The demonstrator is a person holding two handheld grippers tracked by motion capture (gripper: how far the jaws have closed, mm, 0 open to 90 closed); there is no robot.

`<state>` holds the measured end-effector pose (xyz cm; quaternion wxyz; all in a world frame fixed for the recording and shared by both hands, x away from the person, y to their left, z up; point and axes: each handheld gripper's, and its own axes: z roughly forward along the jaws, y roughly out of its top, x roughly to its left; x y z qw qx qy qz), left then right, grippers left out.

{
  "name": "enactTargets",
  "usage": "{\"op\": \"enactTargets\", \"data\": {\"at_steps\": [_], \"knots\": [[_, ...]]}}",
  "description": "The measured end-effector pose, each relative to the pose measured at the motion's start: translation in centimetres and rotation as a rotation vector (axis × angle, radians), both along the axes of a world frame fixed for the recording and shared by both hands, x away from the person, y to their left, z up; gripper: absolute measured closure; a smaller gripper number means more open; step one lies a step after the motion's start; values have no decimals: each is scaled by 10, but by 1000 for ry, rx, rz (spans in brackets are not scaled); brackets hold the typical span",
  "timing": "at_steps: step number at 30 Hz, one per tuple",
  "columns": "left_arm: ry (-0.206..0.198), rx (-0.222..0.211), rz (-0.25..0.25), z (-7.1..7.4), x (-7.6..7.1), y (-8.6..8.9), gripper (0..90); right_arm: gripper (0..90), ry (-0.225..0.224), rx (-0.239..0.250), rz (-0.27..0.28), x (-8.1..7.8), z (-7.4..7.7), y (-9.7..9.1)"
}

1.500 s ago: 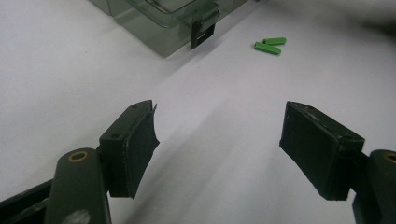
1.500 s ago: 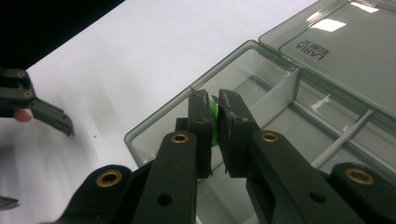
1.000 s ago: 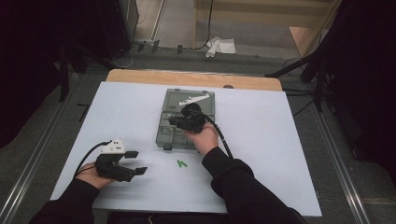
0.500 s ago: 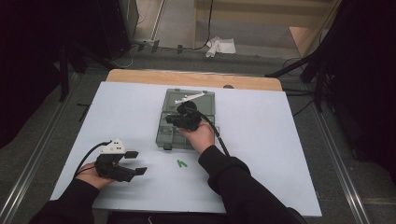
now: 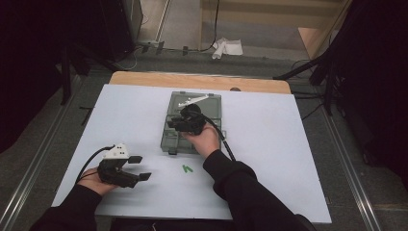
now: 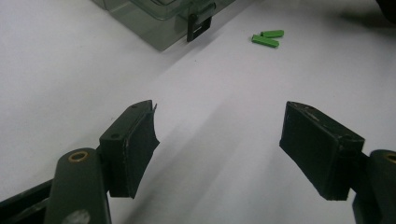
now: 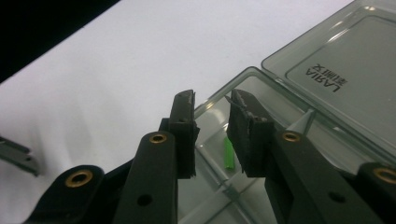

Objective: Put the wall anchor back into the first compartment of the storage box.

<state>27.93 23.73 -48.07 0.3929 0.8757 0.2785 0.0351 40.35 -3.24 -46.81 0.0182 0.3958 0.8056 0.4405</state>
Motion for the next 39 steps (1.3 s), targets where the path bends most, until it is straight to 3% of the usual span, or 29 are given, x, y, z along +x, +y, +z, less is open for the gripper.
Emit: {"op": "enactTargets", "data": {"at_steps": [4,6,8,9,10,13,14,16,20,21,24,39], "knots": [[4,17,-1,1,0,2,256,613,9,5,13,-4,4,-3],[8,-5,4,0,1,2,256,563,11,8,26,-7,5,-4],[5,-3,8,0,2,3,256,529,-1,6,44,-10,7,-5],[11,17,4,2,2,3,256,510,-13,9,52,-13,8,-5],[6,-3,6,1,3,3,256,494,-20,11,57,-15,9,-6],[2,-7,-1,1,3,1,256,441,-30,17,74,-20,11,-8],[6,9,-3,2,3,1,256,429,-41,17,78,-21,12,-9],[3,-7,-5,1,5,0,256,404,-51,23,85,-24,13,-11],[4,-5,-11,2,6,-1,256,385,-45,33,93,-30,16,-17],[9,14,-15,3,7,-1,256,383,-53,34,93,-32,17,-18],[2,-5,-19,2,8,-4,256,376,-63,42,107,-37,19,-21],[1,-5,-46,4,16,-9,256,349,-68,57,109,-53,18,-43]]}}
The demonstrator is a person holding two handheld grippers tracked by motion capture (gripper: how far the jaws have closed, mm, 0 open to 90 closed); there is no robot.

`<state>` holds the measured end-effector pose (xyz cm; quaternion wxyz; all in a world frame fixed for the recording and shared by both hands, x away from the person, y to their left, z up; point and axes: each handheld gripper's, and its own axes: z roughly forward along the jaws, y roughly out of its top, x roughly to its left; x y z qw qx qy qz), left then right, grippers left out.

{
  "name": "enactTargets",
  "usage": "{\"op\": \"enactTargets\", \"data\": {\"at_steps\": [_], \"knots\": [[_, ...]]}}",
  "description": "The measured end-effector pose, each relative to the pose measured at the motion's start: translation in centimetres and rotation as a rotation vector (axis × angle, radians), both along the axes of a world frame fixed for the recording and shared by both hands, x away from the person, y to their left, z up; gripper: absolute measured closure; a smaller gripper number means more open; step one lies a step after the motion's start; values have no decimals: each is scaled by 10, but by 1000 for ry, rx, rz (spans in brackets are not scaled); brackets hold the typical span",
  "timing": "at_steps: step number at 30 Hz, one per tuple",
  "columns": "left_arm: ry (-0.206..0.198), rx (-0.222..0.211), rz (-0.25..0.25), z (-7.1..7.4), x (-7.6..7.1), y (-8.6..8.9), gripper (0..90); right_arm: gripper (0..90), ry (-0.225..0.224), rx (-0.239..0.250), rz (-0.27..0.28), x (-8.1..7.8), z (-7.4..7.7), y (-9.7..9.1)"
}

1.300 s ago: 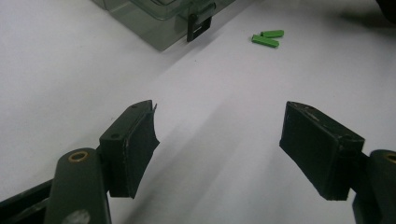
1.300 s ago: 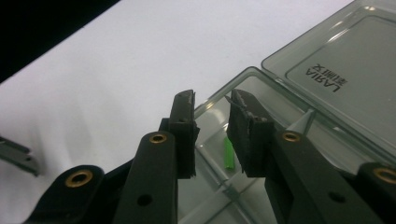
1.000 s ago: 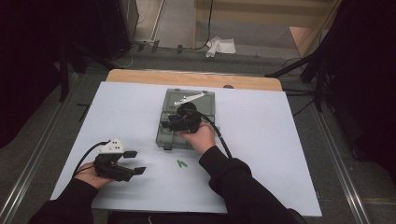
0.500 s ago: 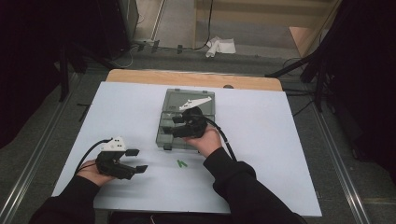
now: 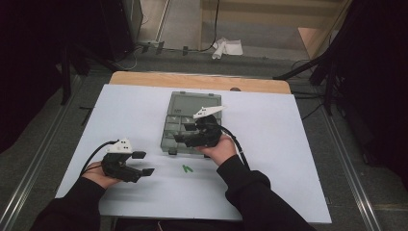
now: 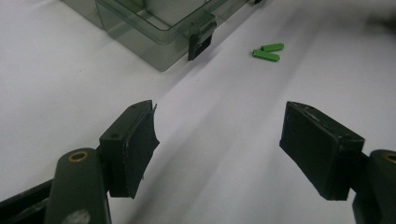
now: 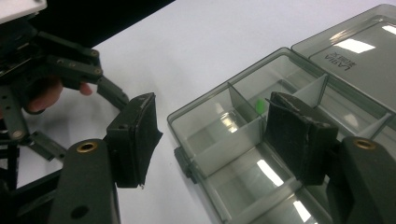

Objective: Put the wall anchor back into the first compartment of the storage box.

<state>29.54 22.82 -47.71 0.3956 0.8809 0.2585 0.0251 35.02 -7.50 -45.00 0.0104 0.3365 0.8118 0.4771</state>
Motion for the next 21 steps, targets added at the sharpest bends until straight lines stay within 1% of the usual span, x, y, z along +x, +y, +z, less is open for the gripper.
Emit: {"op": "enactTargets", "data": {"at_steps": [3,6,7,8,10,11,14,21], "knots": [[-2,2,-6,0,1,-1,256,346,-8,-3,3,-5,0,-3],[1,12,-12,1,2,-2,256,343,0,12,12,-9,0,-6],[4,25,-16,2,2,-2,256,340,3,22,13,-11,0,-7],[-1,3,-13,1,2,-3,256,337,6,29,18,-13,0,-8],[-2,-2,-19,0,3,-4,256,336,1,26,27,-17,1,-8],[-1,6,-20,1,3,-4,256,335,-6,23,31,-19,1,-9],[0,-1,-24,0,4,-6,256,334,-15,14,40,-23,1,-11],[1,2,-31,1,6,-8,256,327,-23,-2,38,-31,-3,-19]]}}
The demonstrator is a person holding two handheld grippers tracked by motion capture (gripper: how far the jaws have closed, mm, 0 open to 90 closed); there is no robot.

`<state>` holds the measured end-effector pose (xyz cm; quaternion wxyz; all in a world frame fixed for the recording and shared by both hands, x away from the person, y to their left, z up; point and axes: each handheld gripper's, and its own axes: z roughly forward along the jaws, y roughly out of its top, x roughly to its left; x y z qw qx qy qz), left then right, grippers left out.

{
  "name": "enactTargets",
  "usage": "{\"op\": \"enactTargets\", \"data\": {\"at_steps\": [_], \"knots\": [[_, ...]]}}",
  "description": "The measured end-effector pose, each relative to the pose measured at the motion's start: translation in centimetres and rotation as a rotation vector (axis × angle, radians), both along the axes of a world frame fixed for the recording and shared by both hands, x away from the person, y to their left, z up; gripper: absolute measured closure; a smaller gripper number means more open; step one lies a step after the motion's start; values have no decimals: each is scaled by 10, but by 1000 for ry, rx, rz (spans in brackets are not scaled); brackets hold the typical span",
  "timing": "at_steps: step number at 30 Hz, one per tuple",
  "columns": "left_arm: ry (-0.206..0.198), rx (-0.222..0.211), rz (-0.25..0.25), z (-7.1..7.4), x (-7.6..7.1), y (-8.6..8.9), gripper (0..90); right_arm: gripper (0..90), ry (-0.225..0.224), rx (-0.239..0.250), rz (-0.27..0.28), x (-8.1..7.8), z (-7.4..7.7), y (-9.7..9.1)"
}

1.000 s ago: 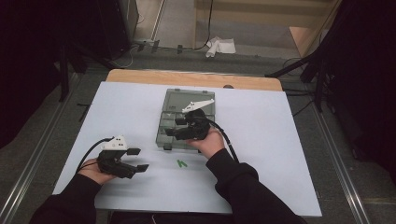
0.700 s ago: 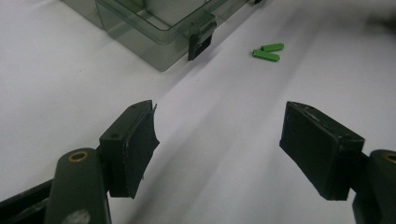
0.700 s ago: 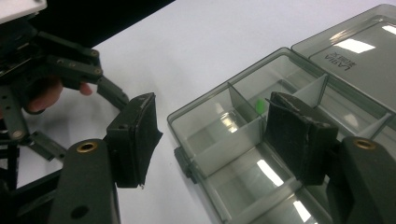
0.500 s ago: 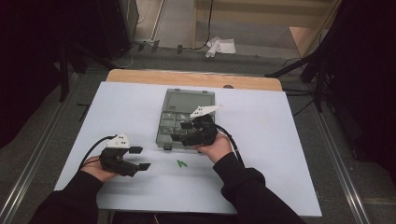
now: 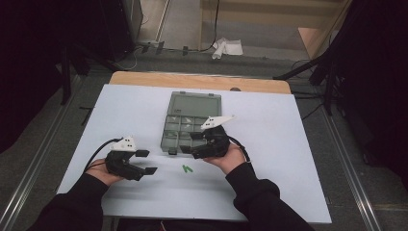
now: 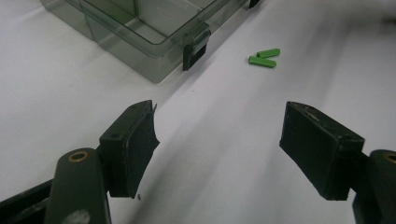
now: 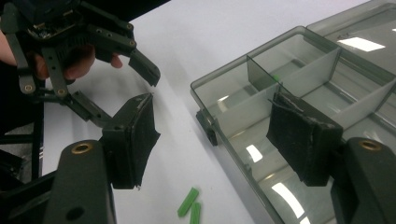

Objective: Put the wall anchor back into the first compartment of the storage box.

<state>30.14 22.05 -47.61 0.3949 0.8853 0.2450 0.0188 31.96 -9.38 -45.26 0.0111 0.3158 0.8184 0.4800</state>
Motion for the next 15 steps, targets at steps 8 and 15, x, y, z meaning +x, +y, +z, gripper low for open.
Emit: {"op": "enactTargets", "data": {"at_steps": [8,15], "knots": [[2,3,-1,0,0,0,256,325,8,-9,7,-8,-3,-6],[1,2,-1,0,0,0,256,325,0,-8,16,-14,-5,-9]]}}
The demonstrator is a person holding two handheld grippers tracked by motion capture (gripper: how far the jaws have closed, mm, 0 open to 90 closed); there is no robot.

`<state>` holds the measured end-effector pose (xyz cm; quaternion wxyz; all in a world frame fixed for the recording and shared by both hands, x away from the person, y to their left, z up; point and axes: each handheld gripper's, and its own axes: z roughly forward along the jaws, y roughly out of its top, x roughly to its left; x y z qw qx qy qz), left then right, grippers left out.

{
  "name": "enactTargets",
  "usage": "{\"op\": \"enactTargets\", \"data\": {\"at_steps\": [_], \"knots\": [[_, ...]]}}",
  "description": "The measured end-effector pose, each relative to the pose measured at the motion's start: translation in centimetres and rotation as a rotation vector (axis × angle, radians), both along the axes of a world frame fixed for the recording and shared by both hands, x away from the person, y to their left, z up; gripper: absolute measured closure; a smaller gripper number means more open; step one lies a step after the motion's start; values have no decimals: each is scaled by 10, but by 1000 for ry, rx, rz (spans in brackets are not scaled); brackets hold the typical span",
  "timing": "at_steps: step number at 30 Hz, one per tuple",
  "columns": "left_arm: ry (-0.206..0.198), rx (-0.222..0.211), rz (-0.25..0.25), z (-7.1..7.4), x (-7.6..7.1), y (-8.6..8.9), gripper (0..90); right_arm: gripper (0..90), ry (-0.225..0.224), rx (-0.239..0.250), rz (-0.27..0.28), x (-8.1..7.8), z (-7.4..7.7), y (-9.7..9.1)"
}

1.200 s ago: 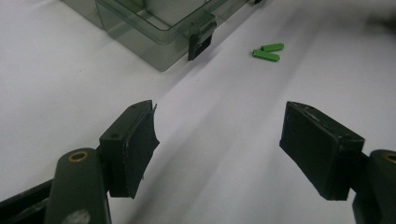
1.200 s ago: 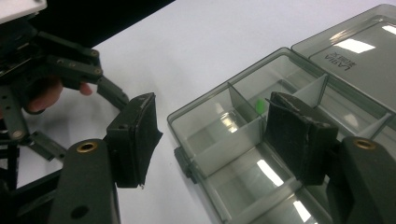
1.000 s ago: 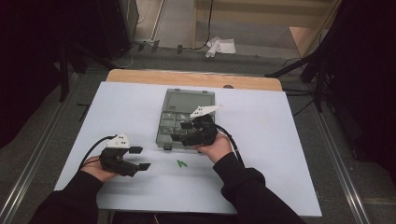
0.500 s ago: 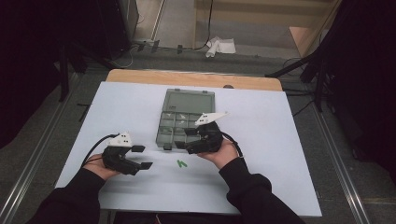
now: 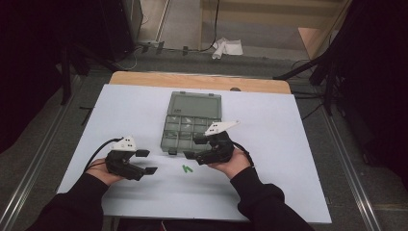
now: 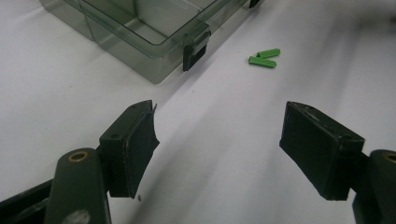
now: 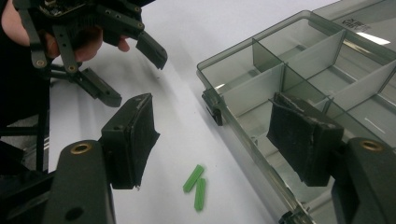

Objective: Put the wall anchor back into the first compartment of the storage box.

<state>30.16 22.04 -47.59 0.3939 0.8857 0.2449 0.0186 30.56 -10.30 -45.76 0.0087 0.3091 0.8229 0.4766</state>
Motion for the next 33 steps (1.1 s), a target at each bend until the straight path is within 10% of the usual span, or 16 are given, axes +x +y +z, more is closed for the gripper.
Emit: {"op": "enactTargets", "data": {"at_steps": [33], "knots": [[-1,9,-2,0,0,0,256,361,41,-43,95,-15,-23,7]]}}
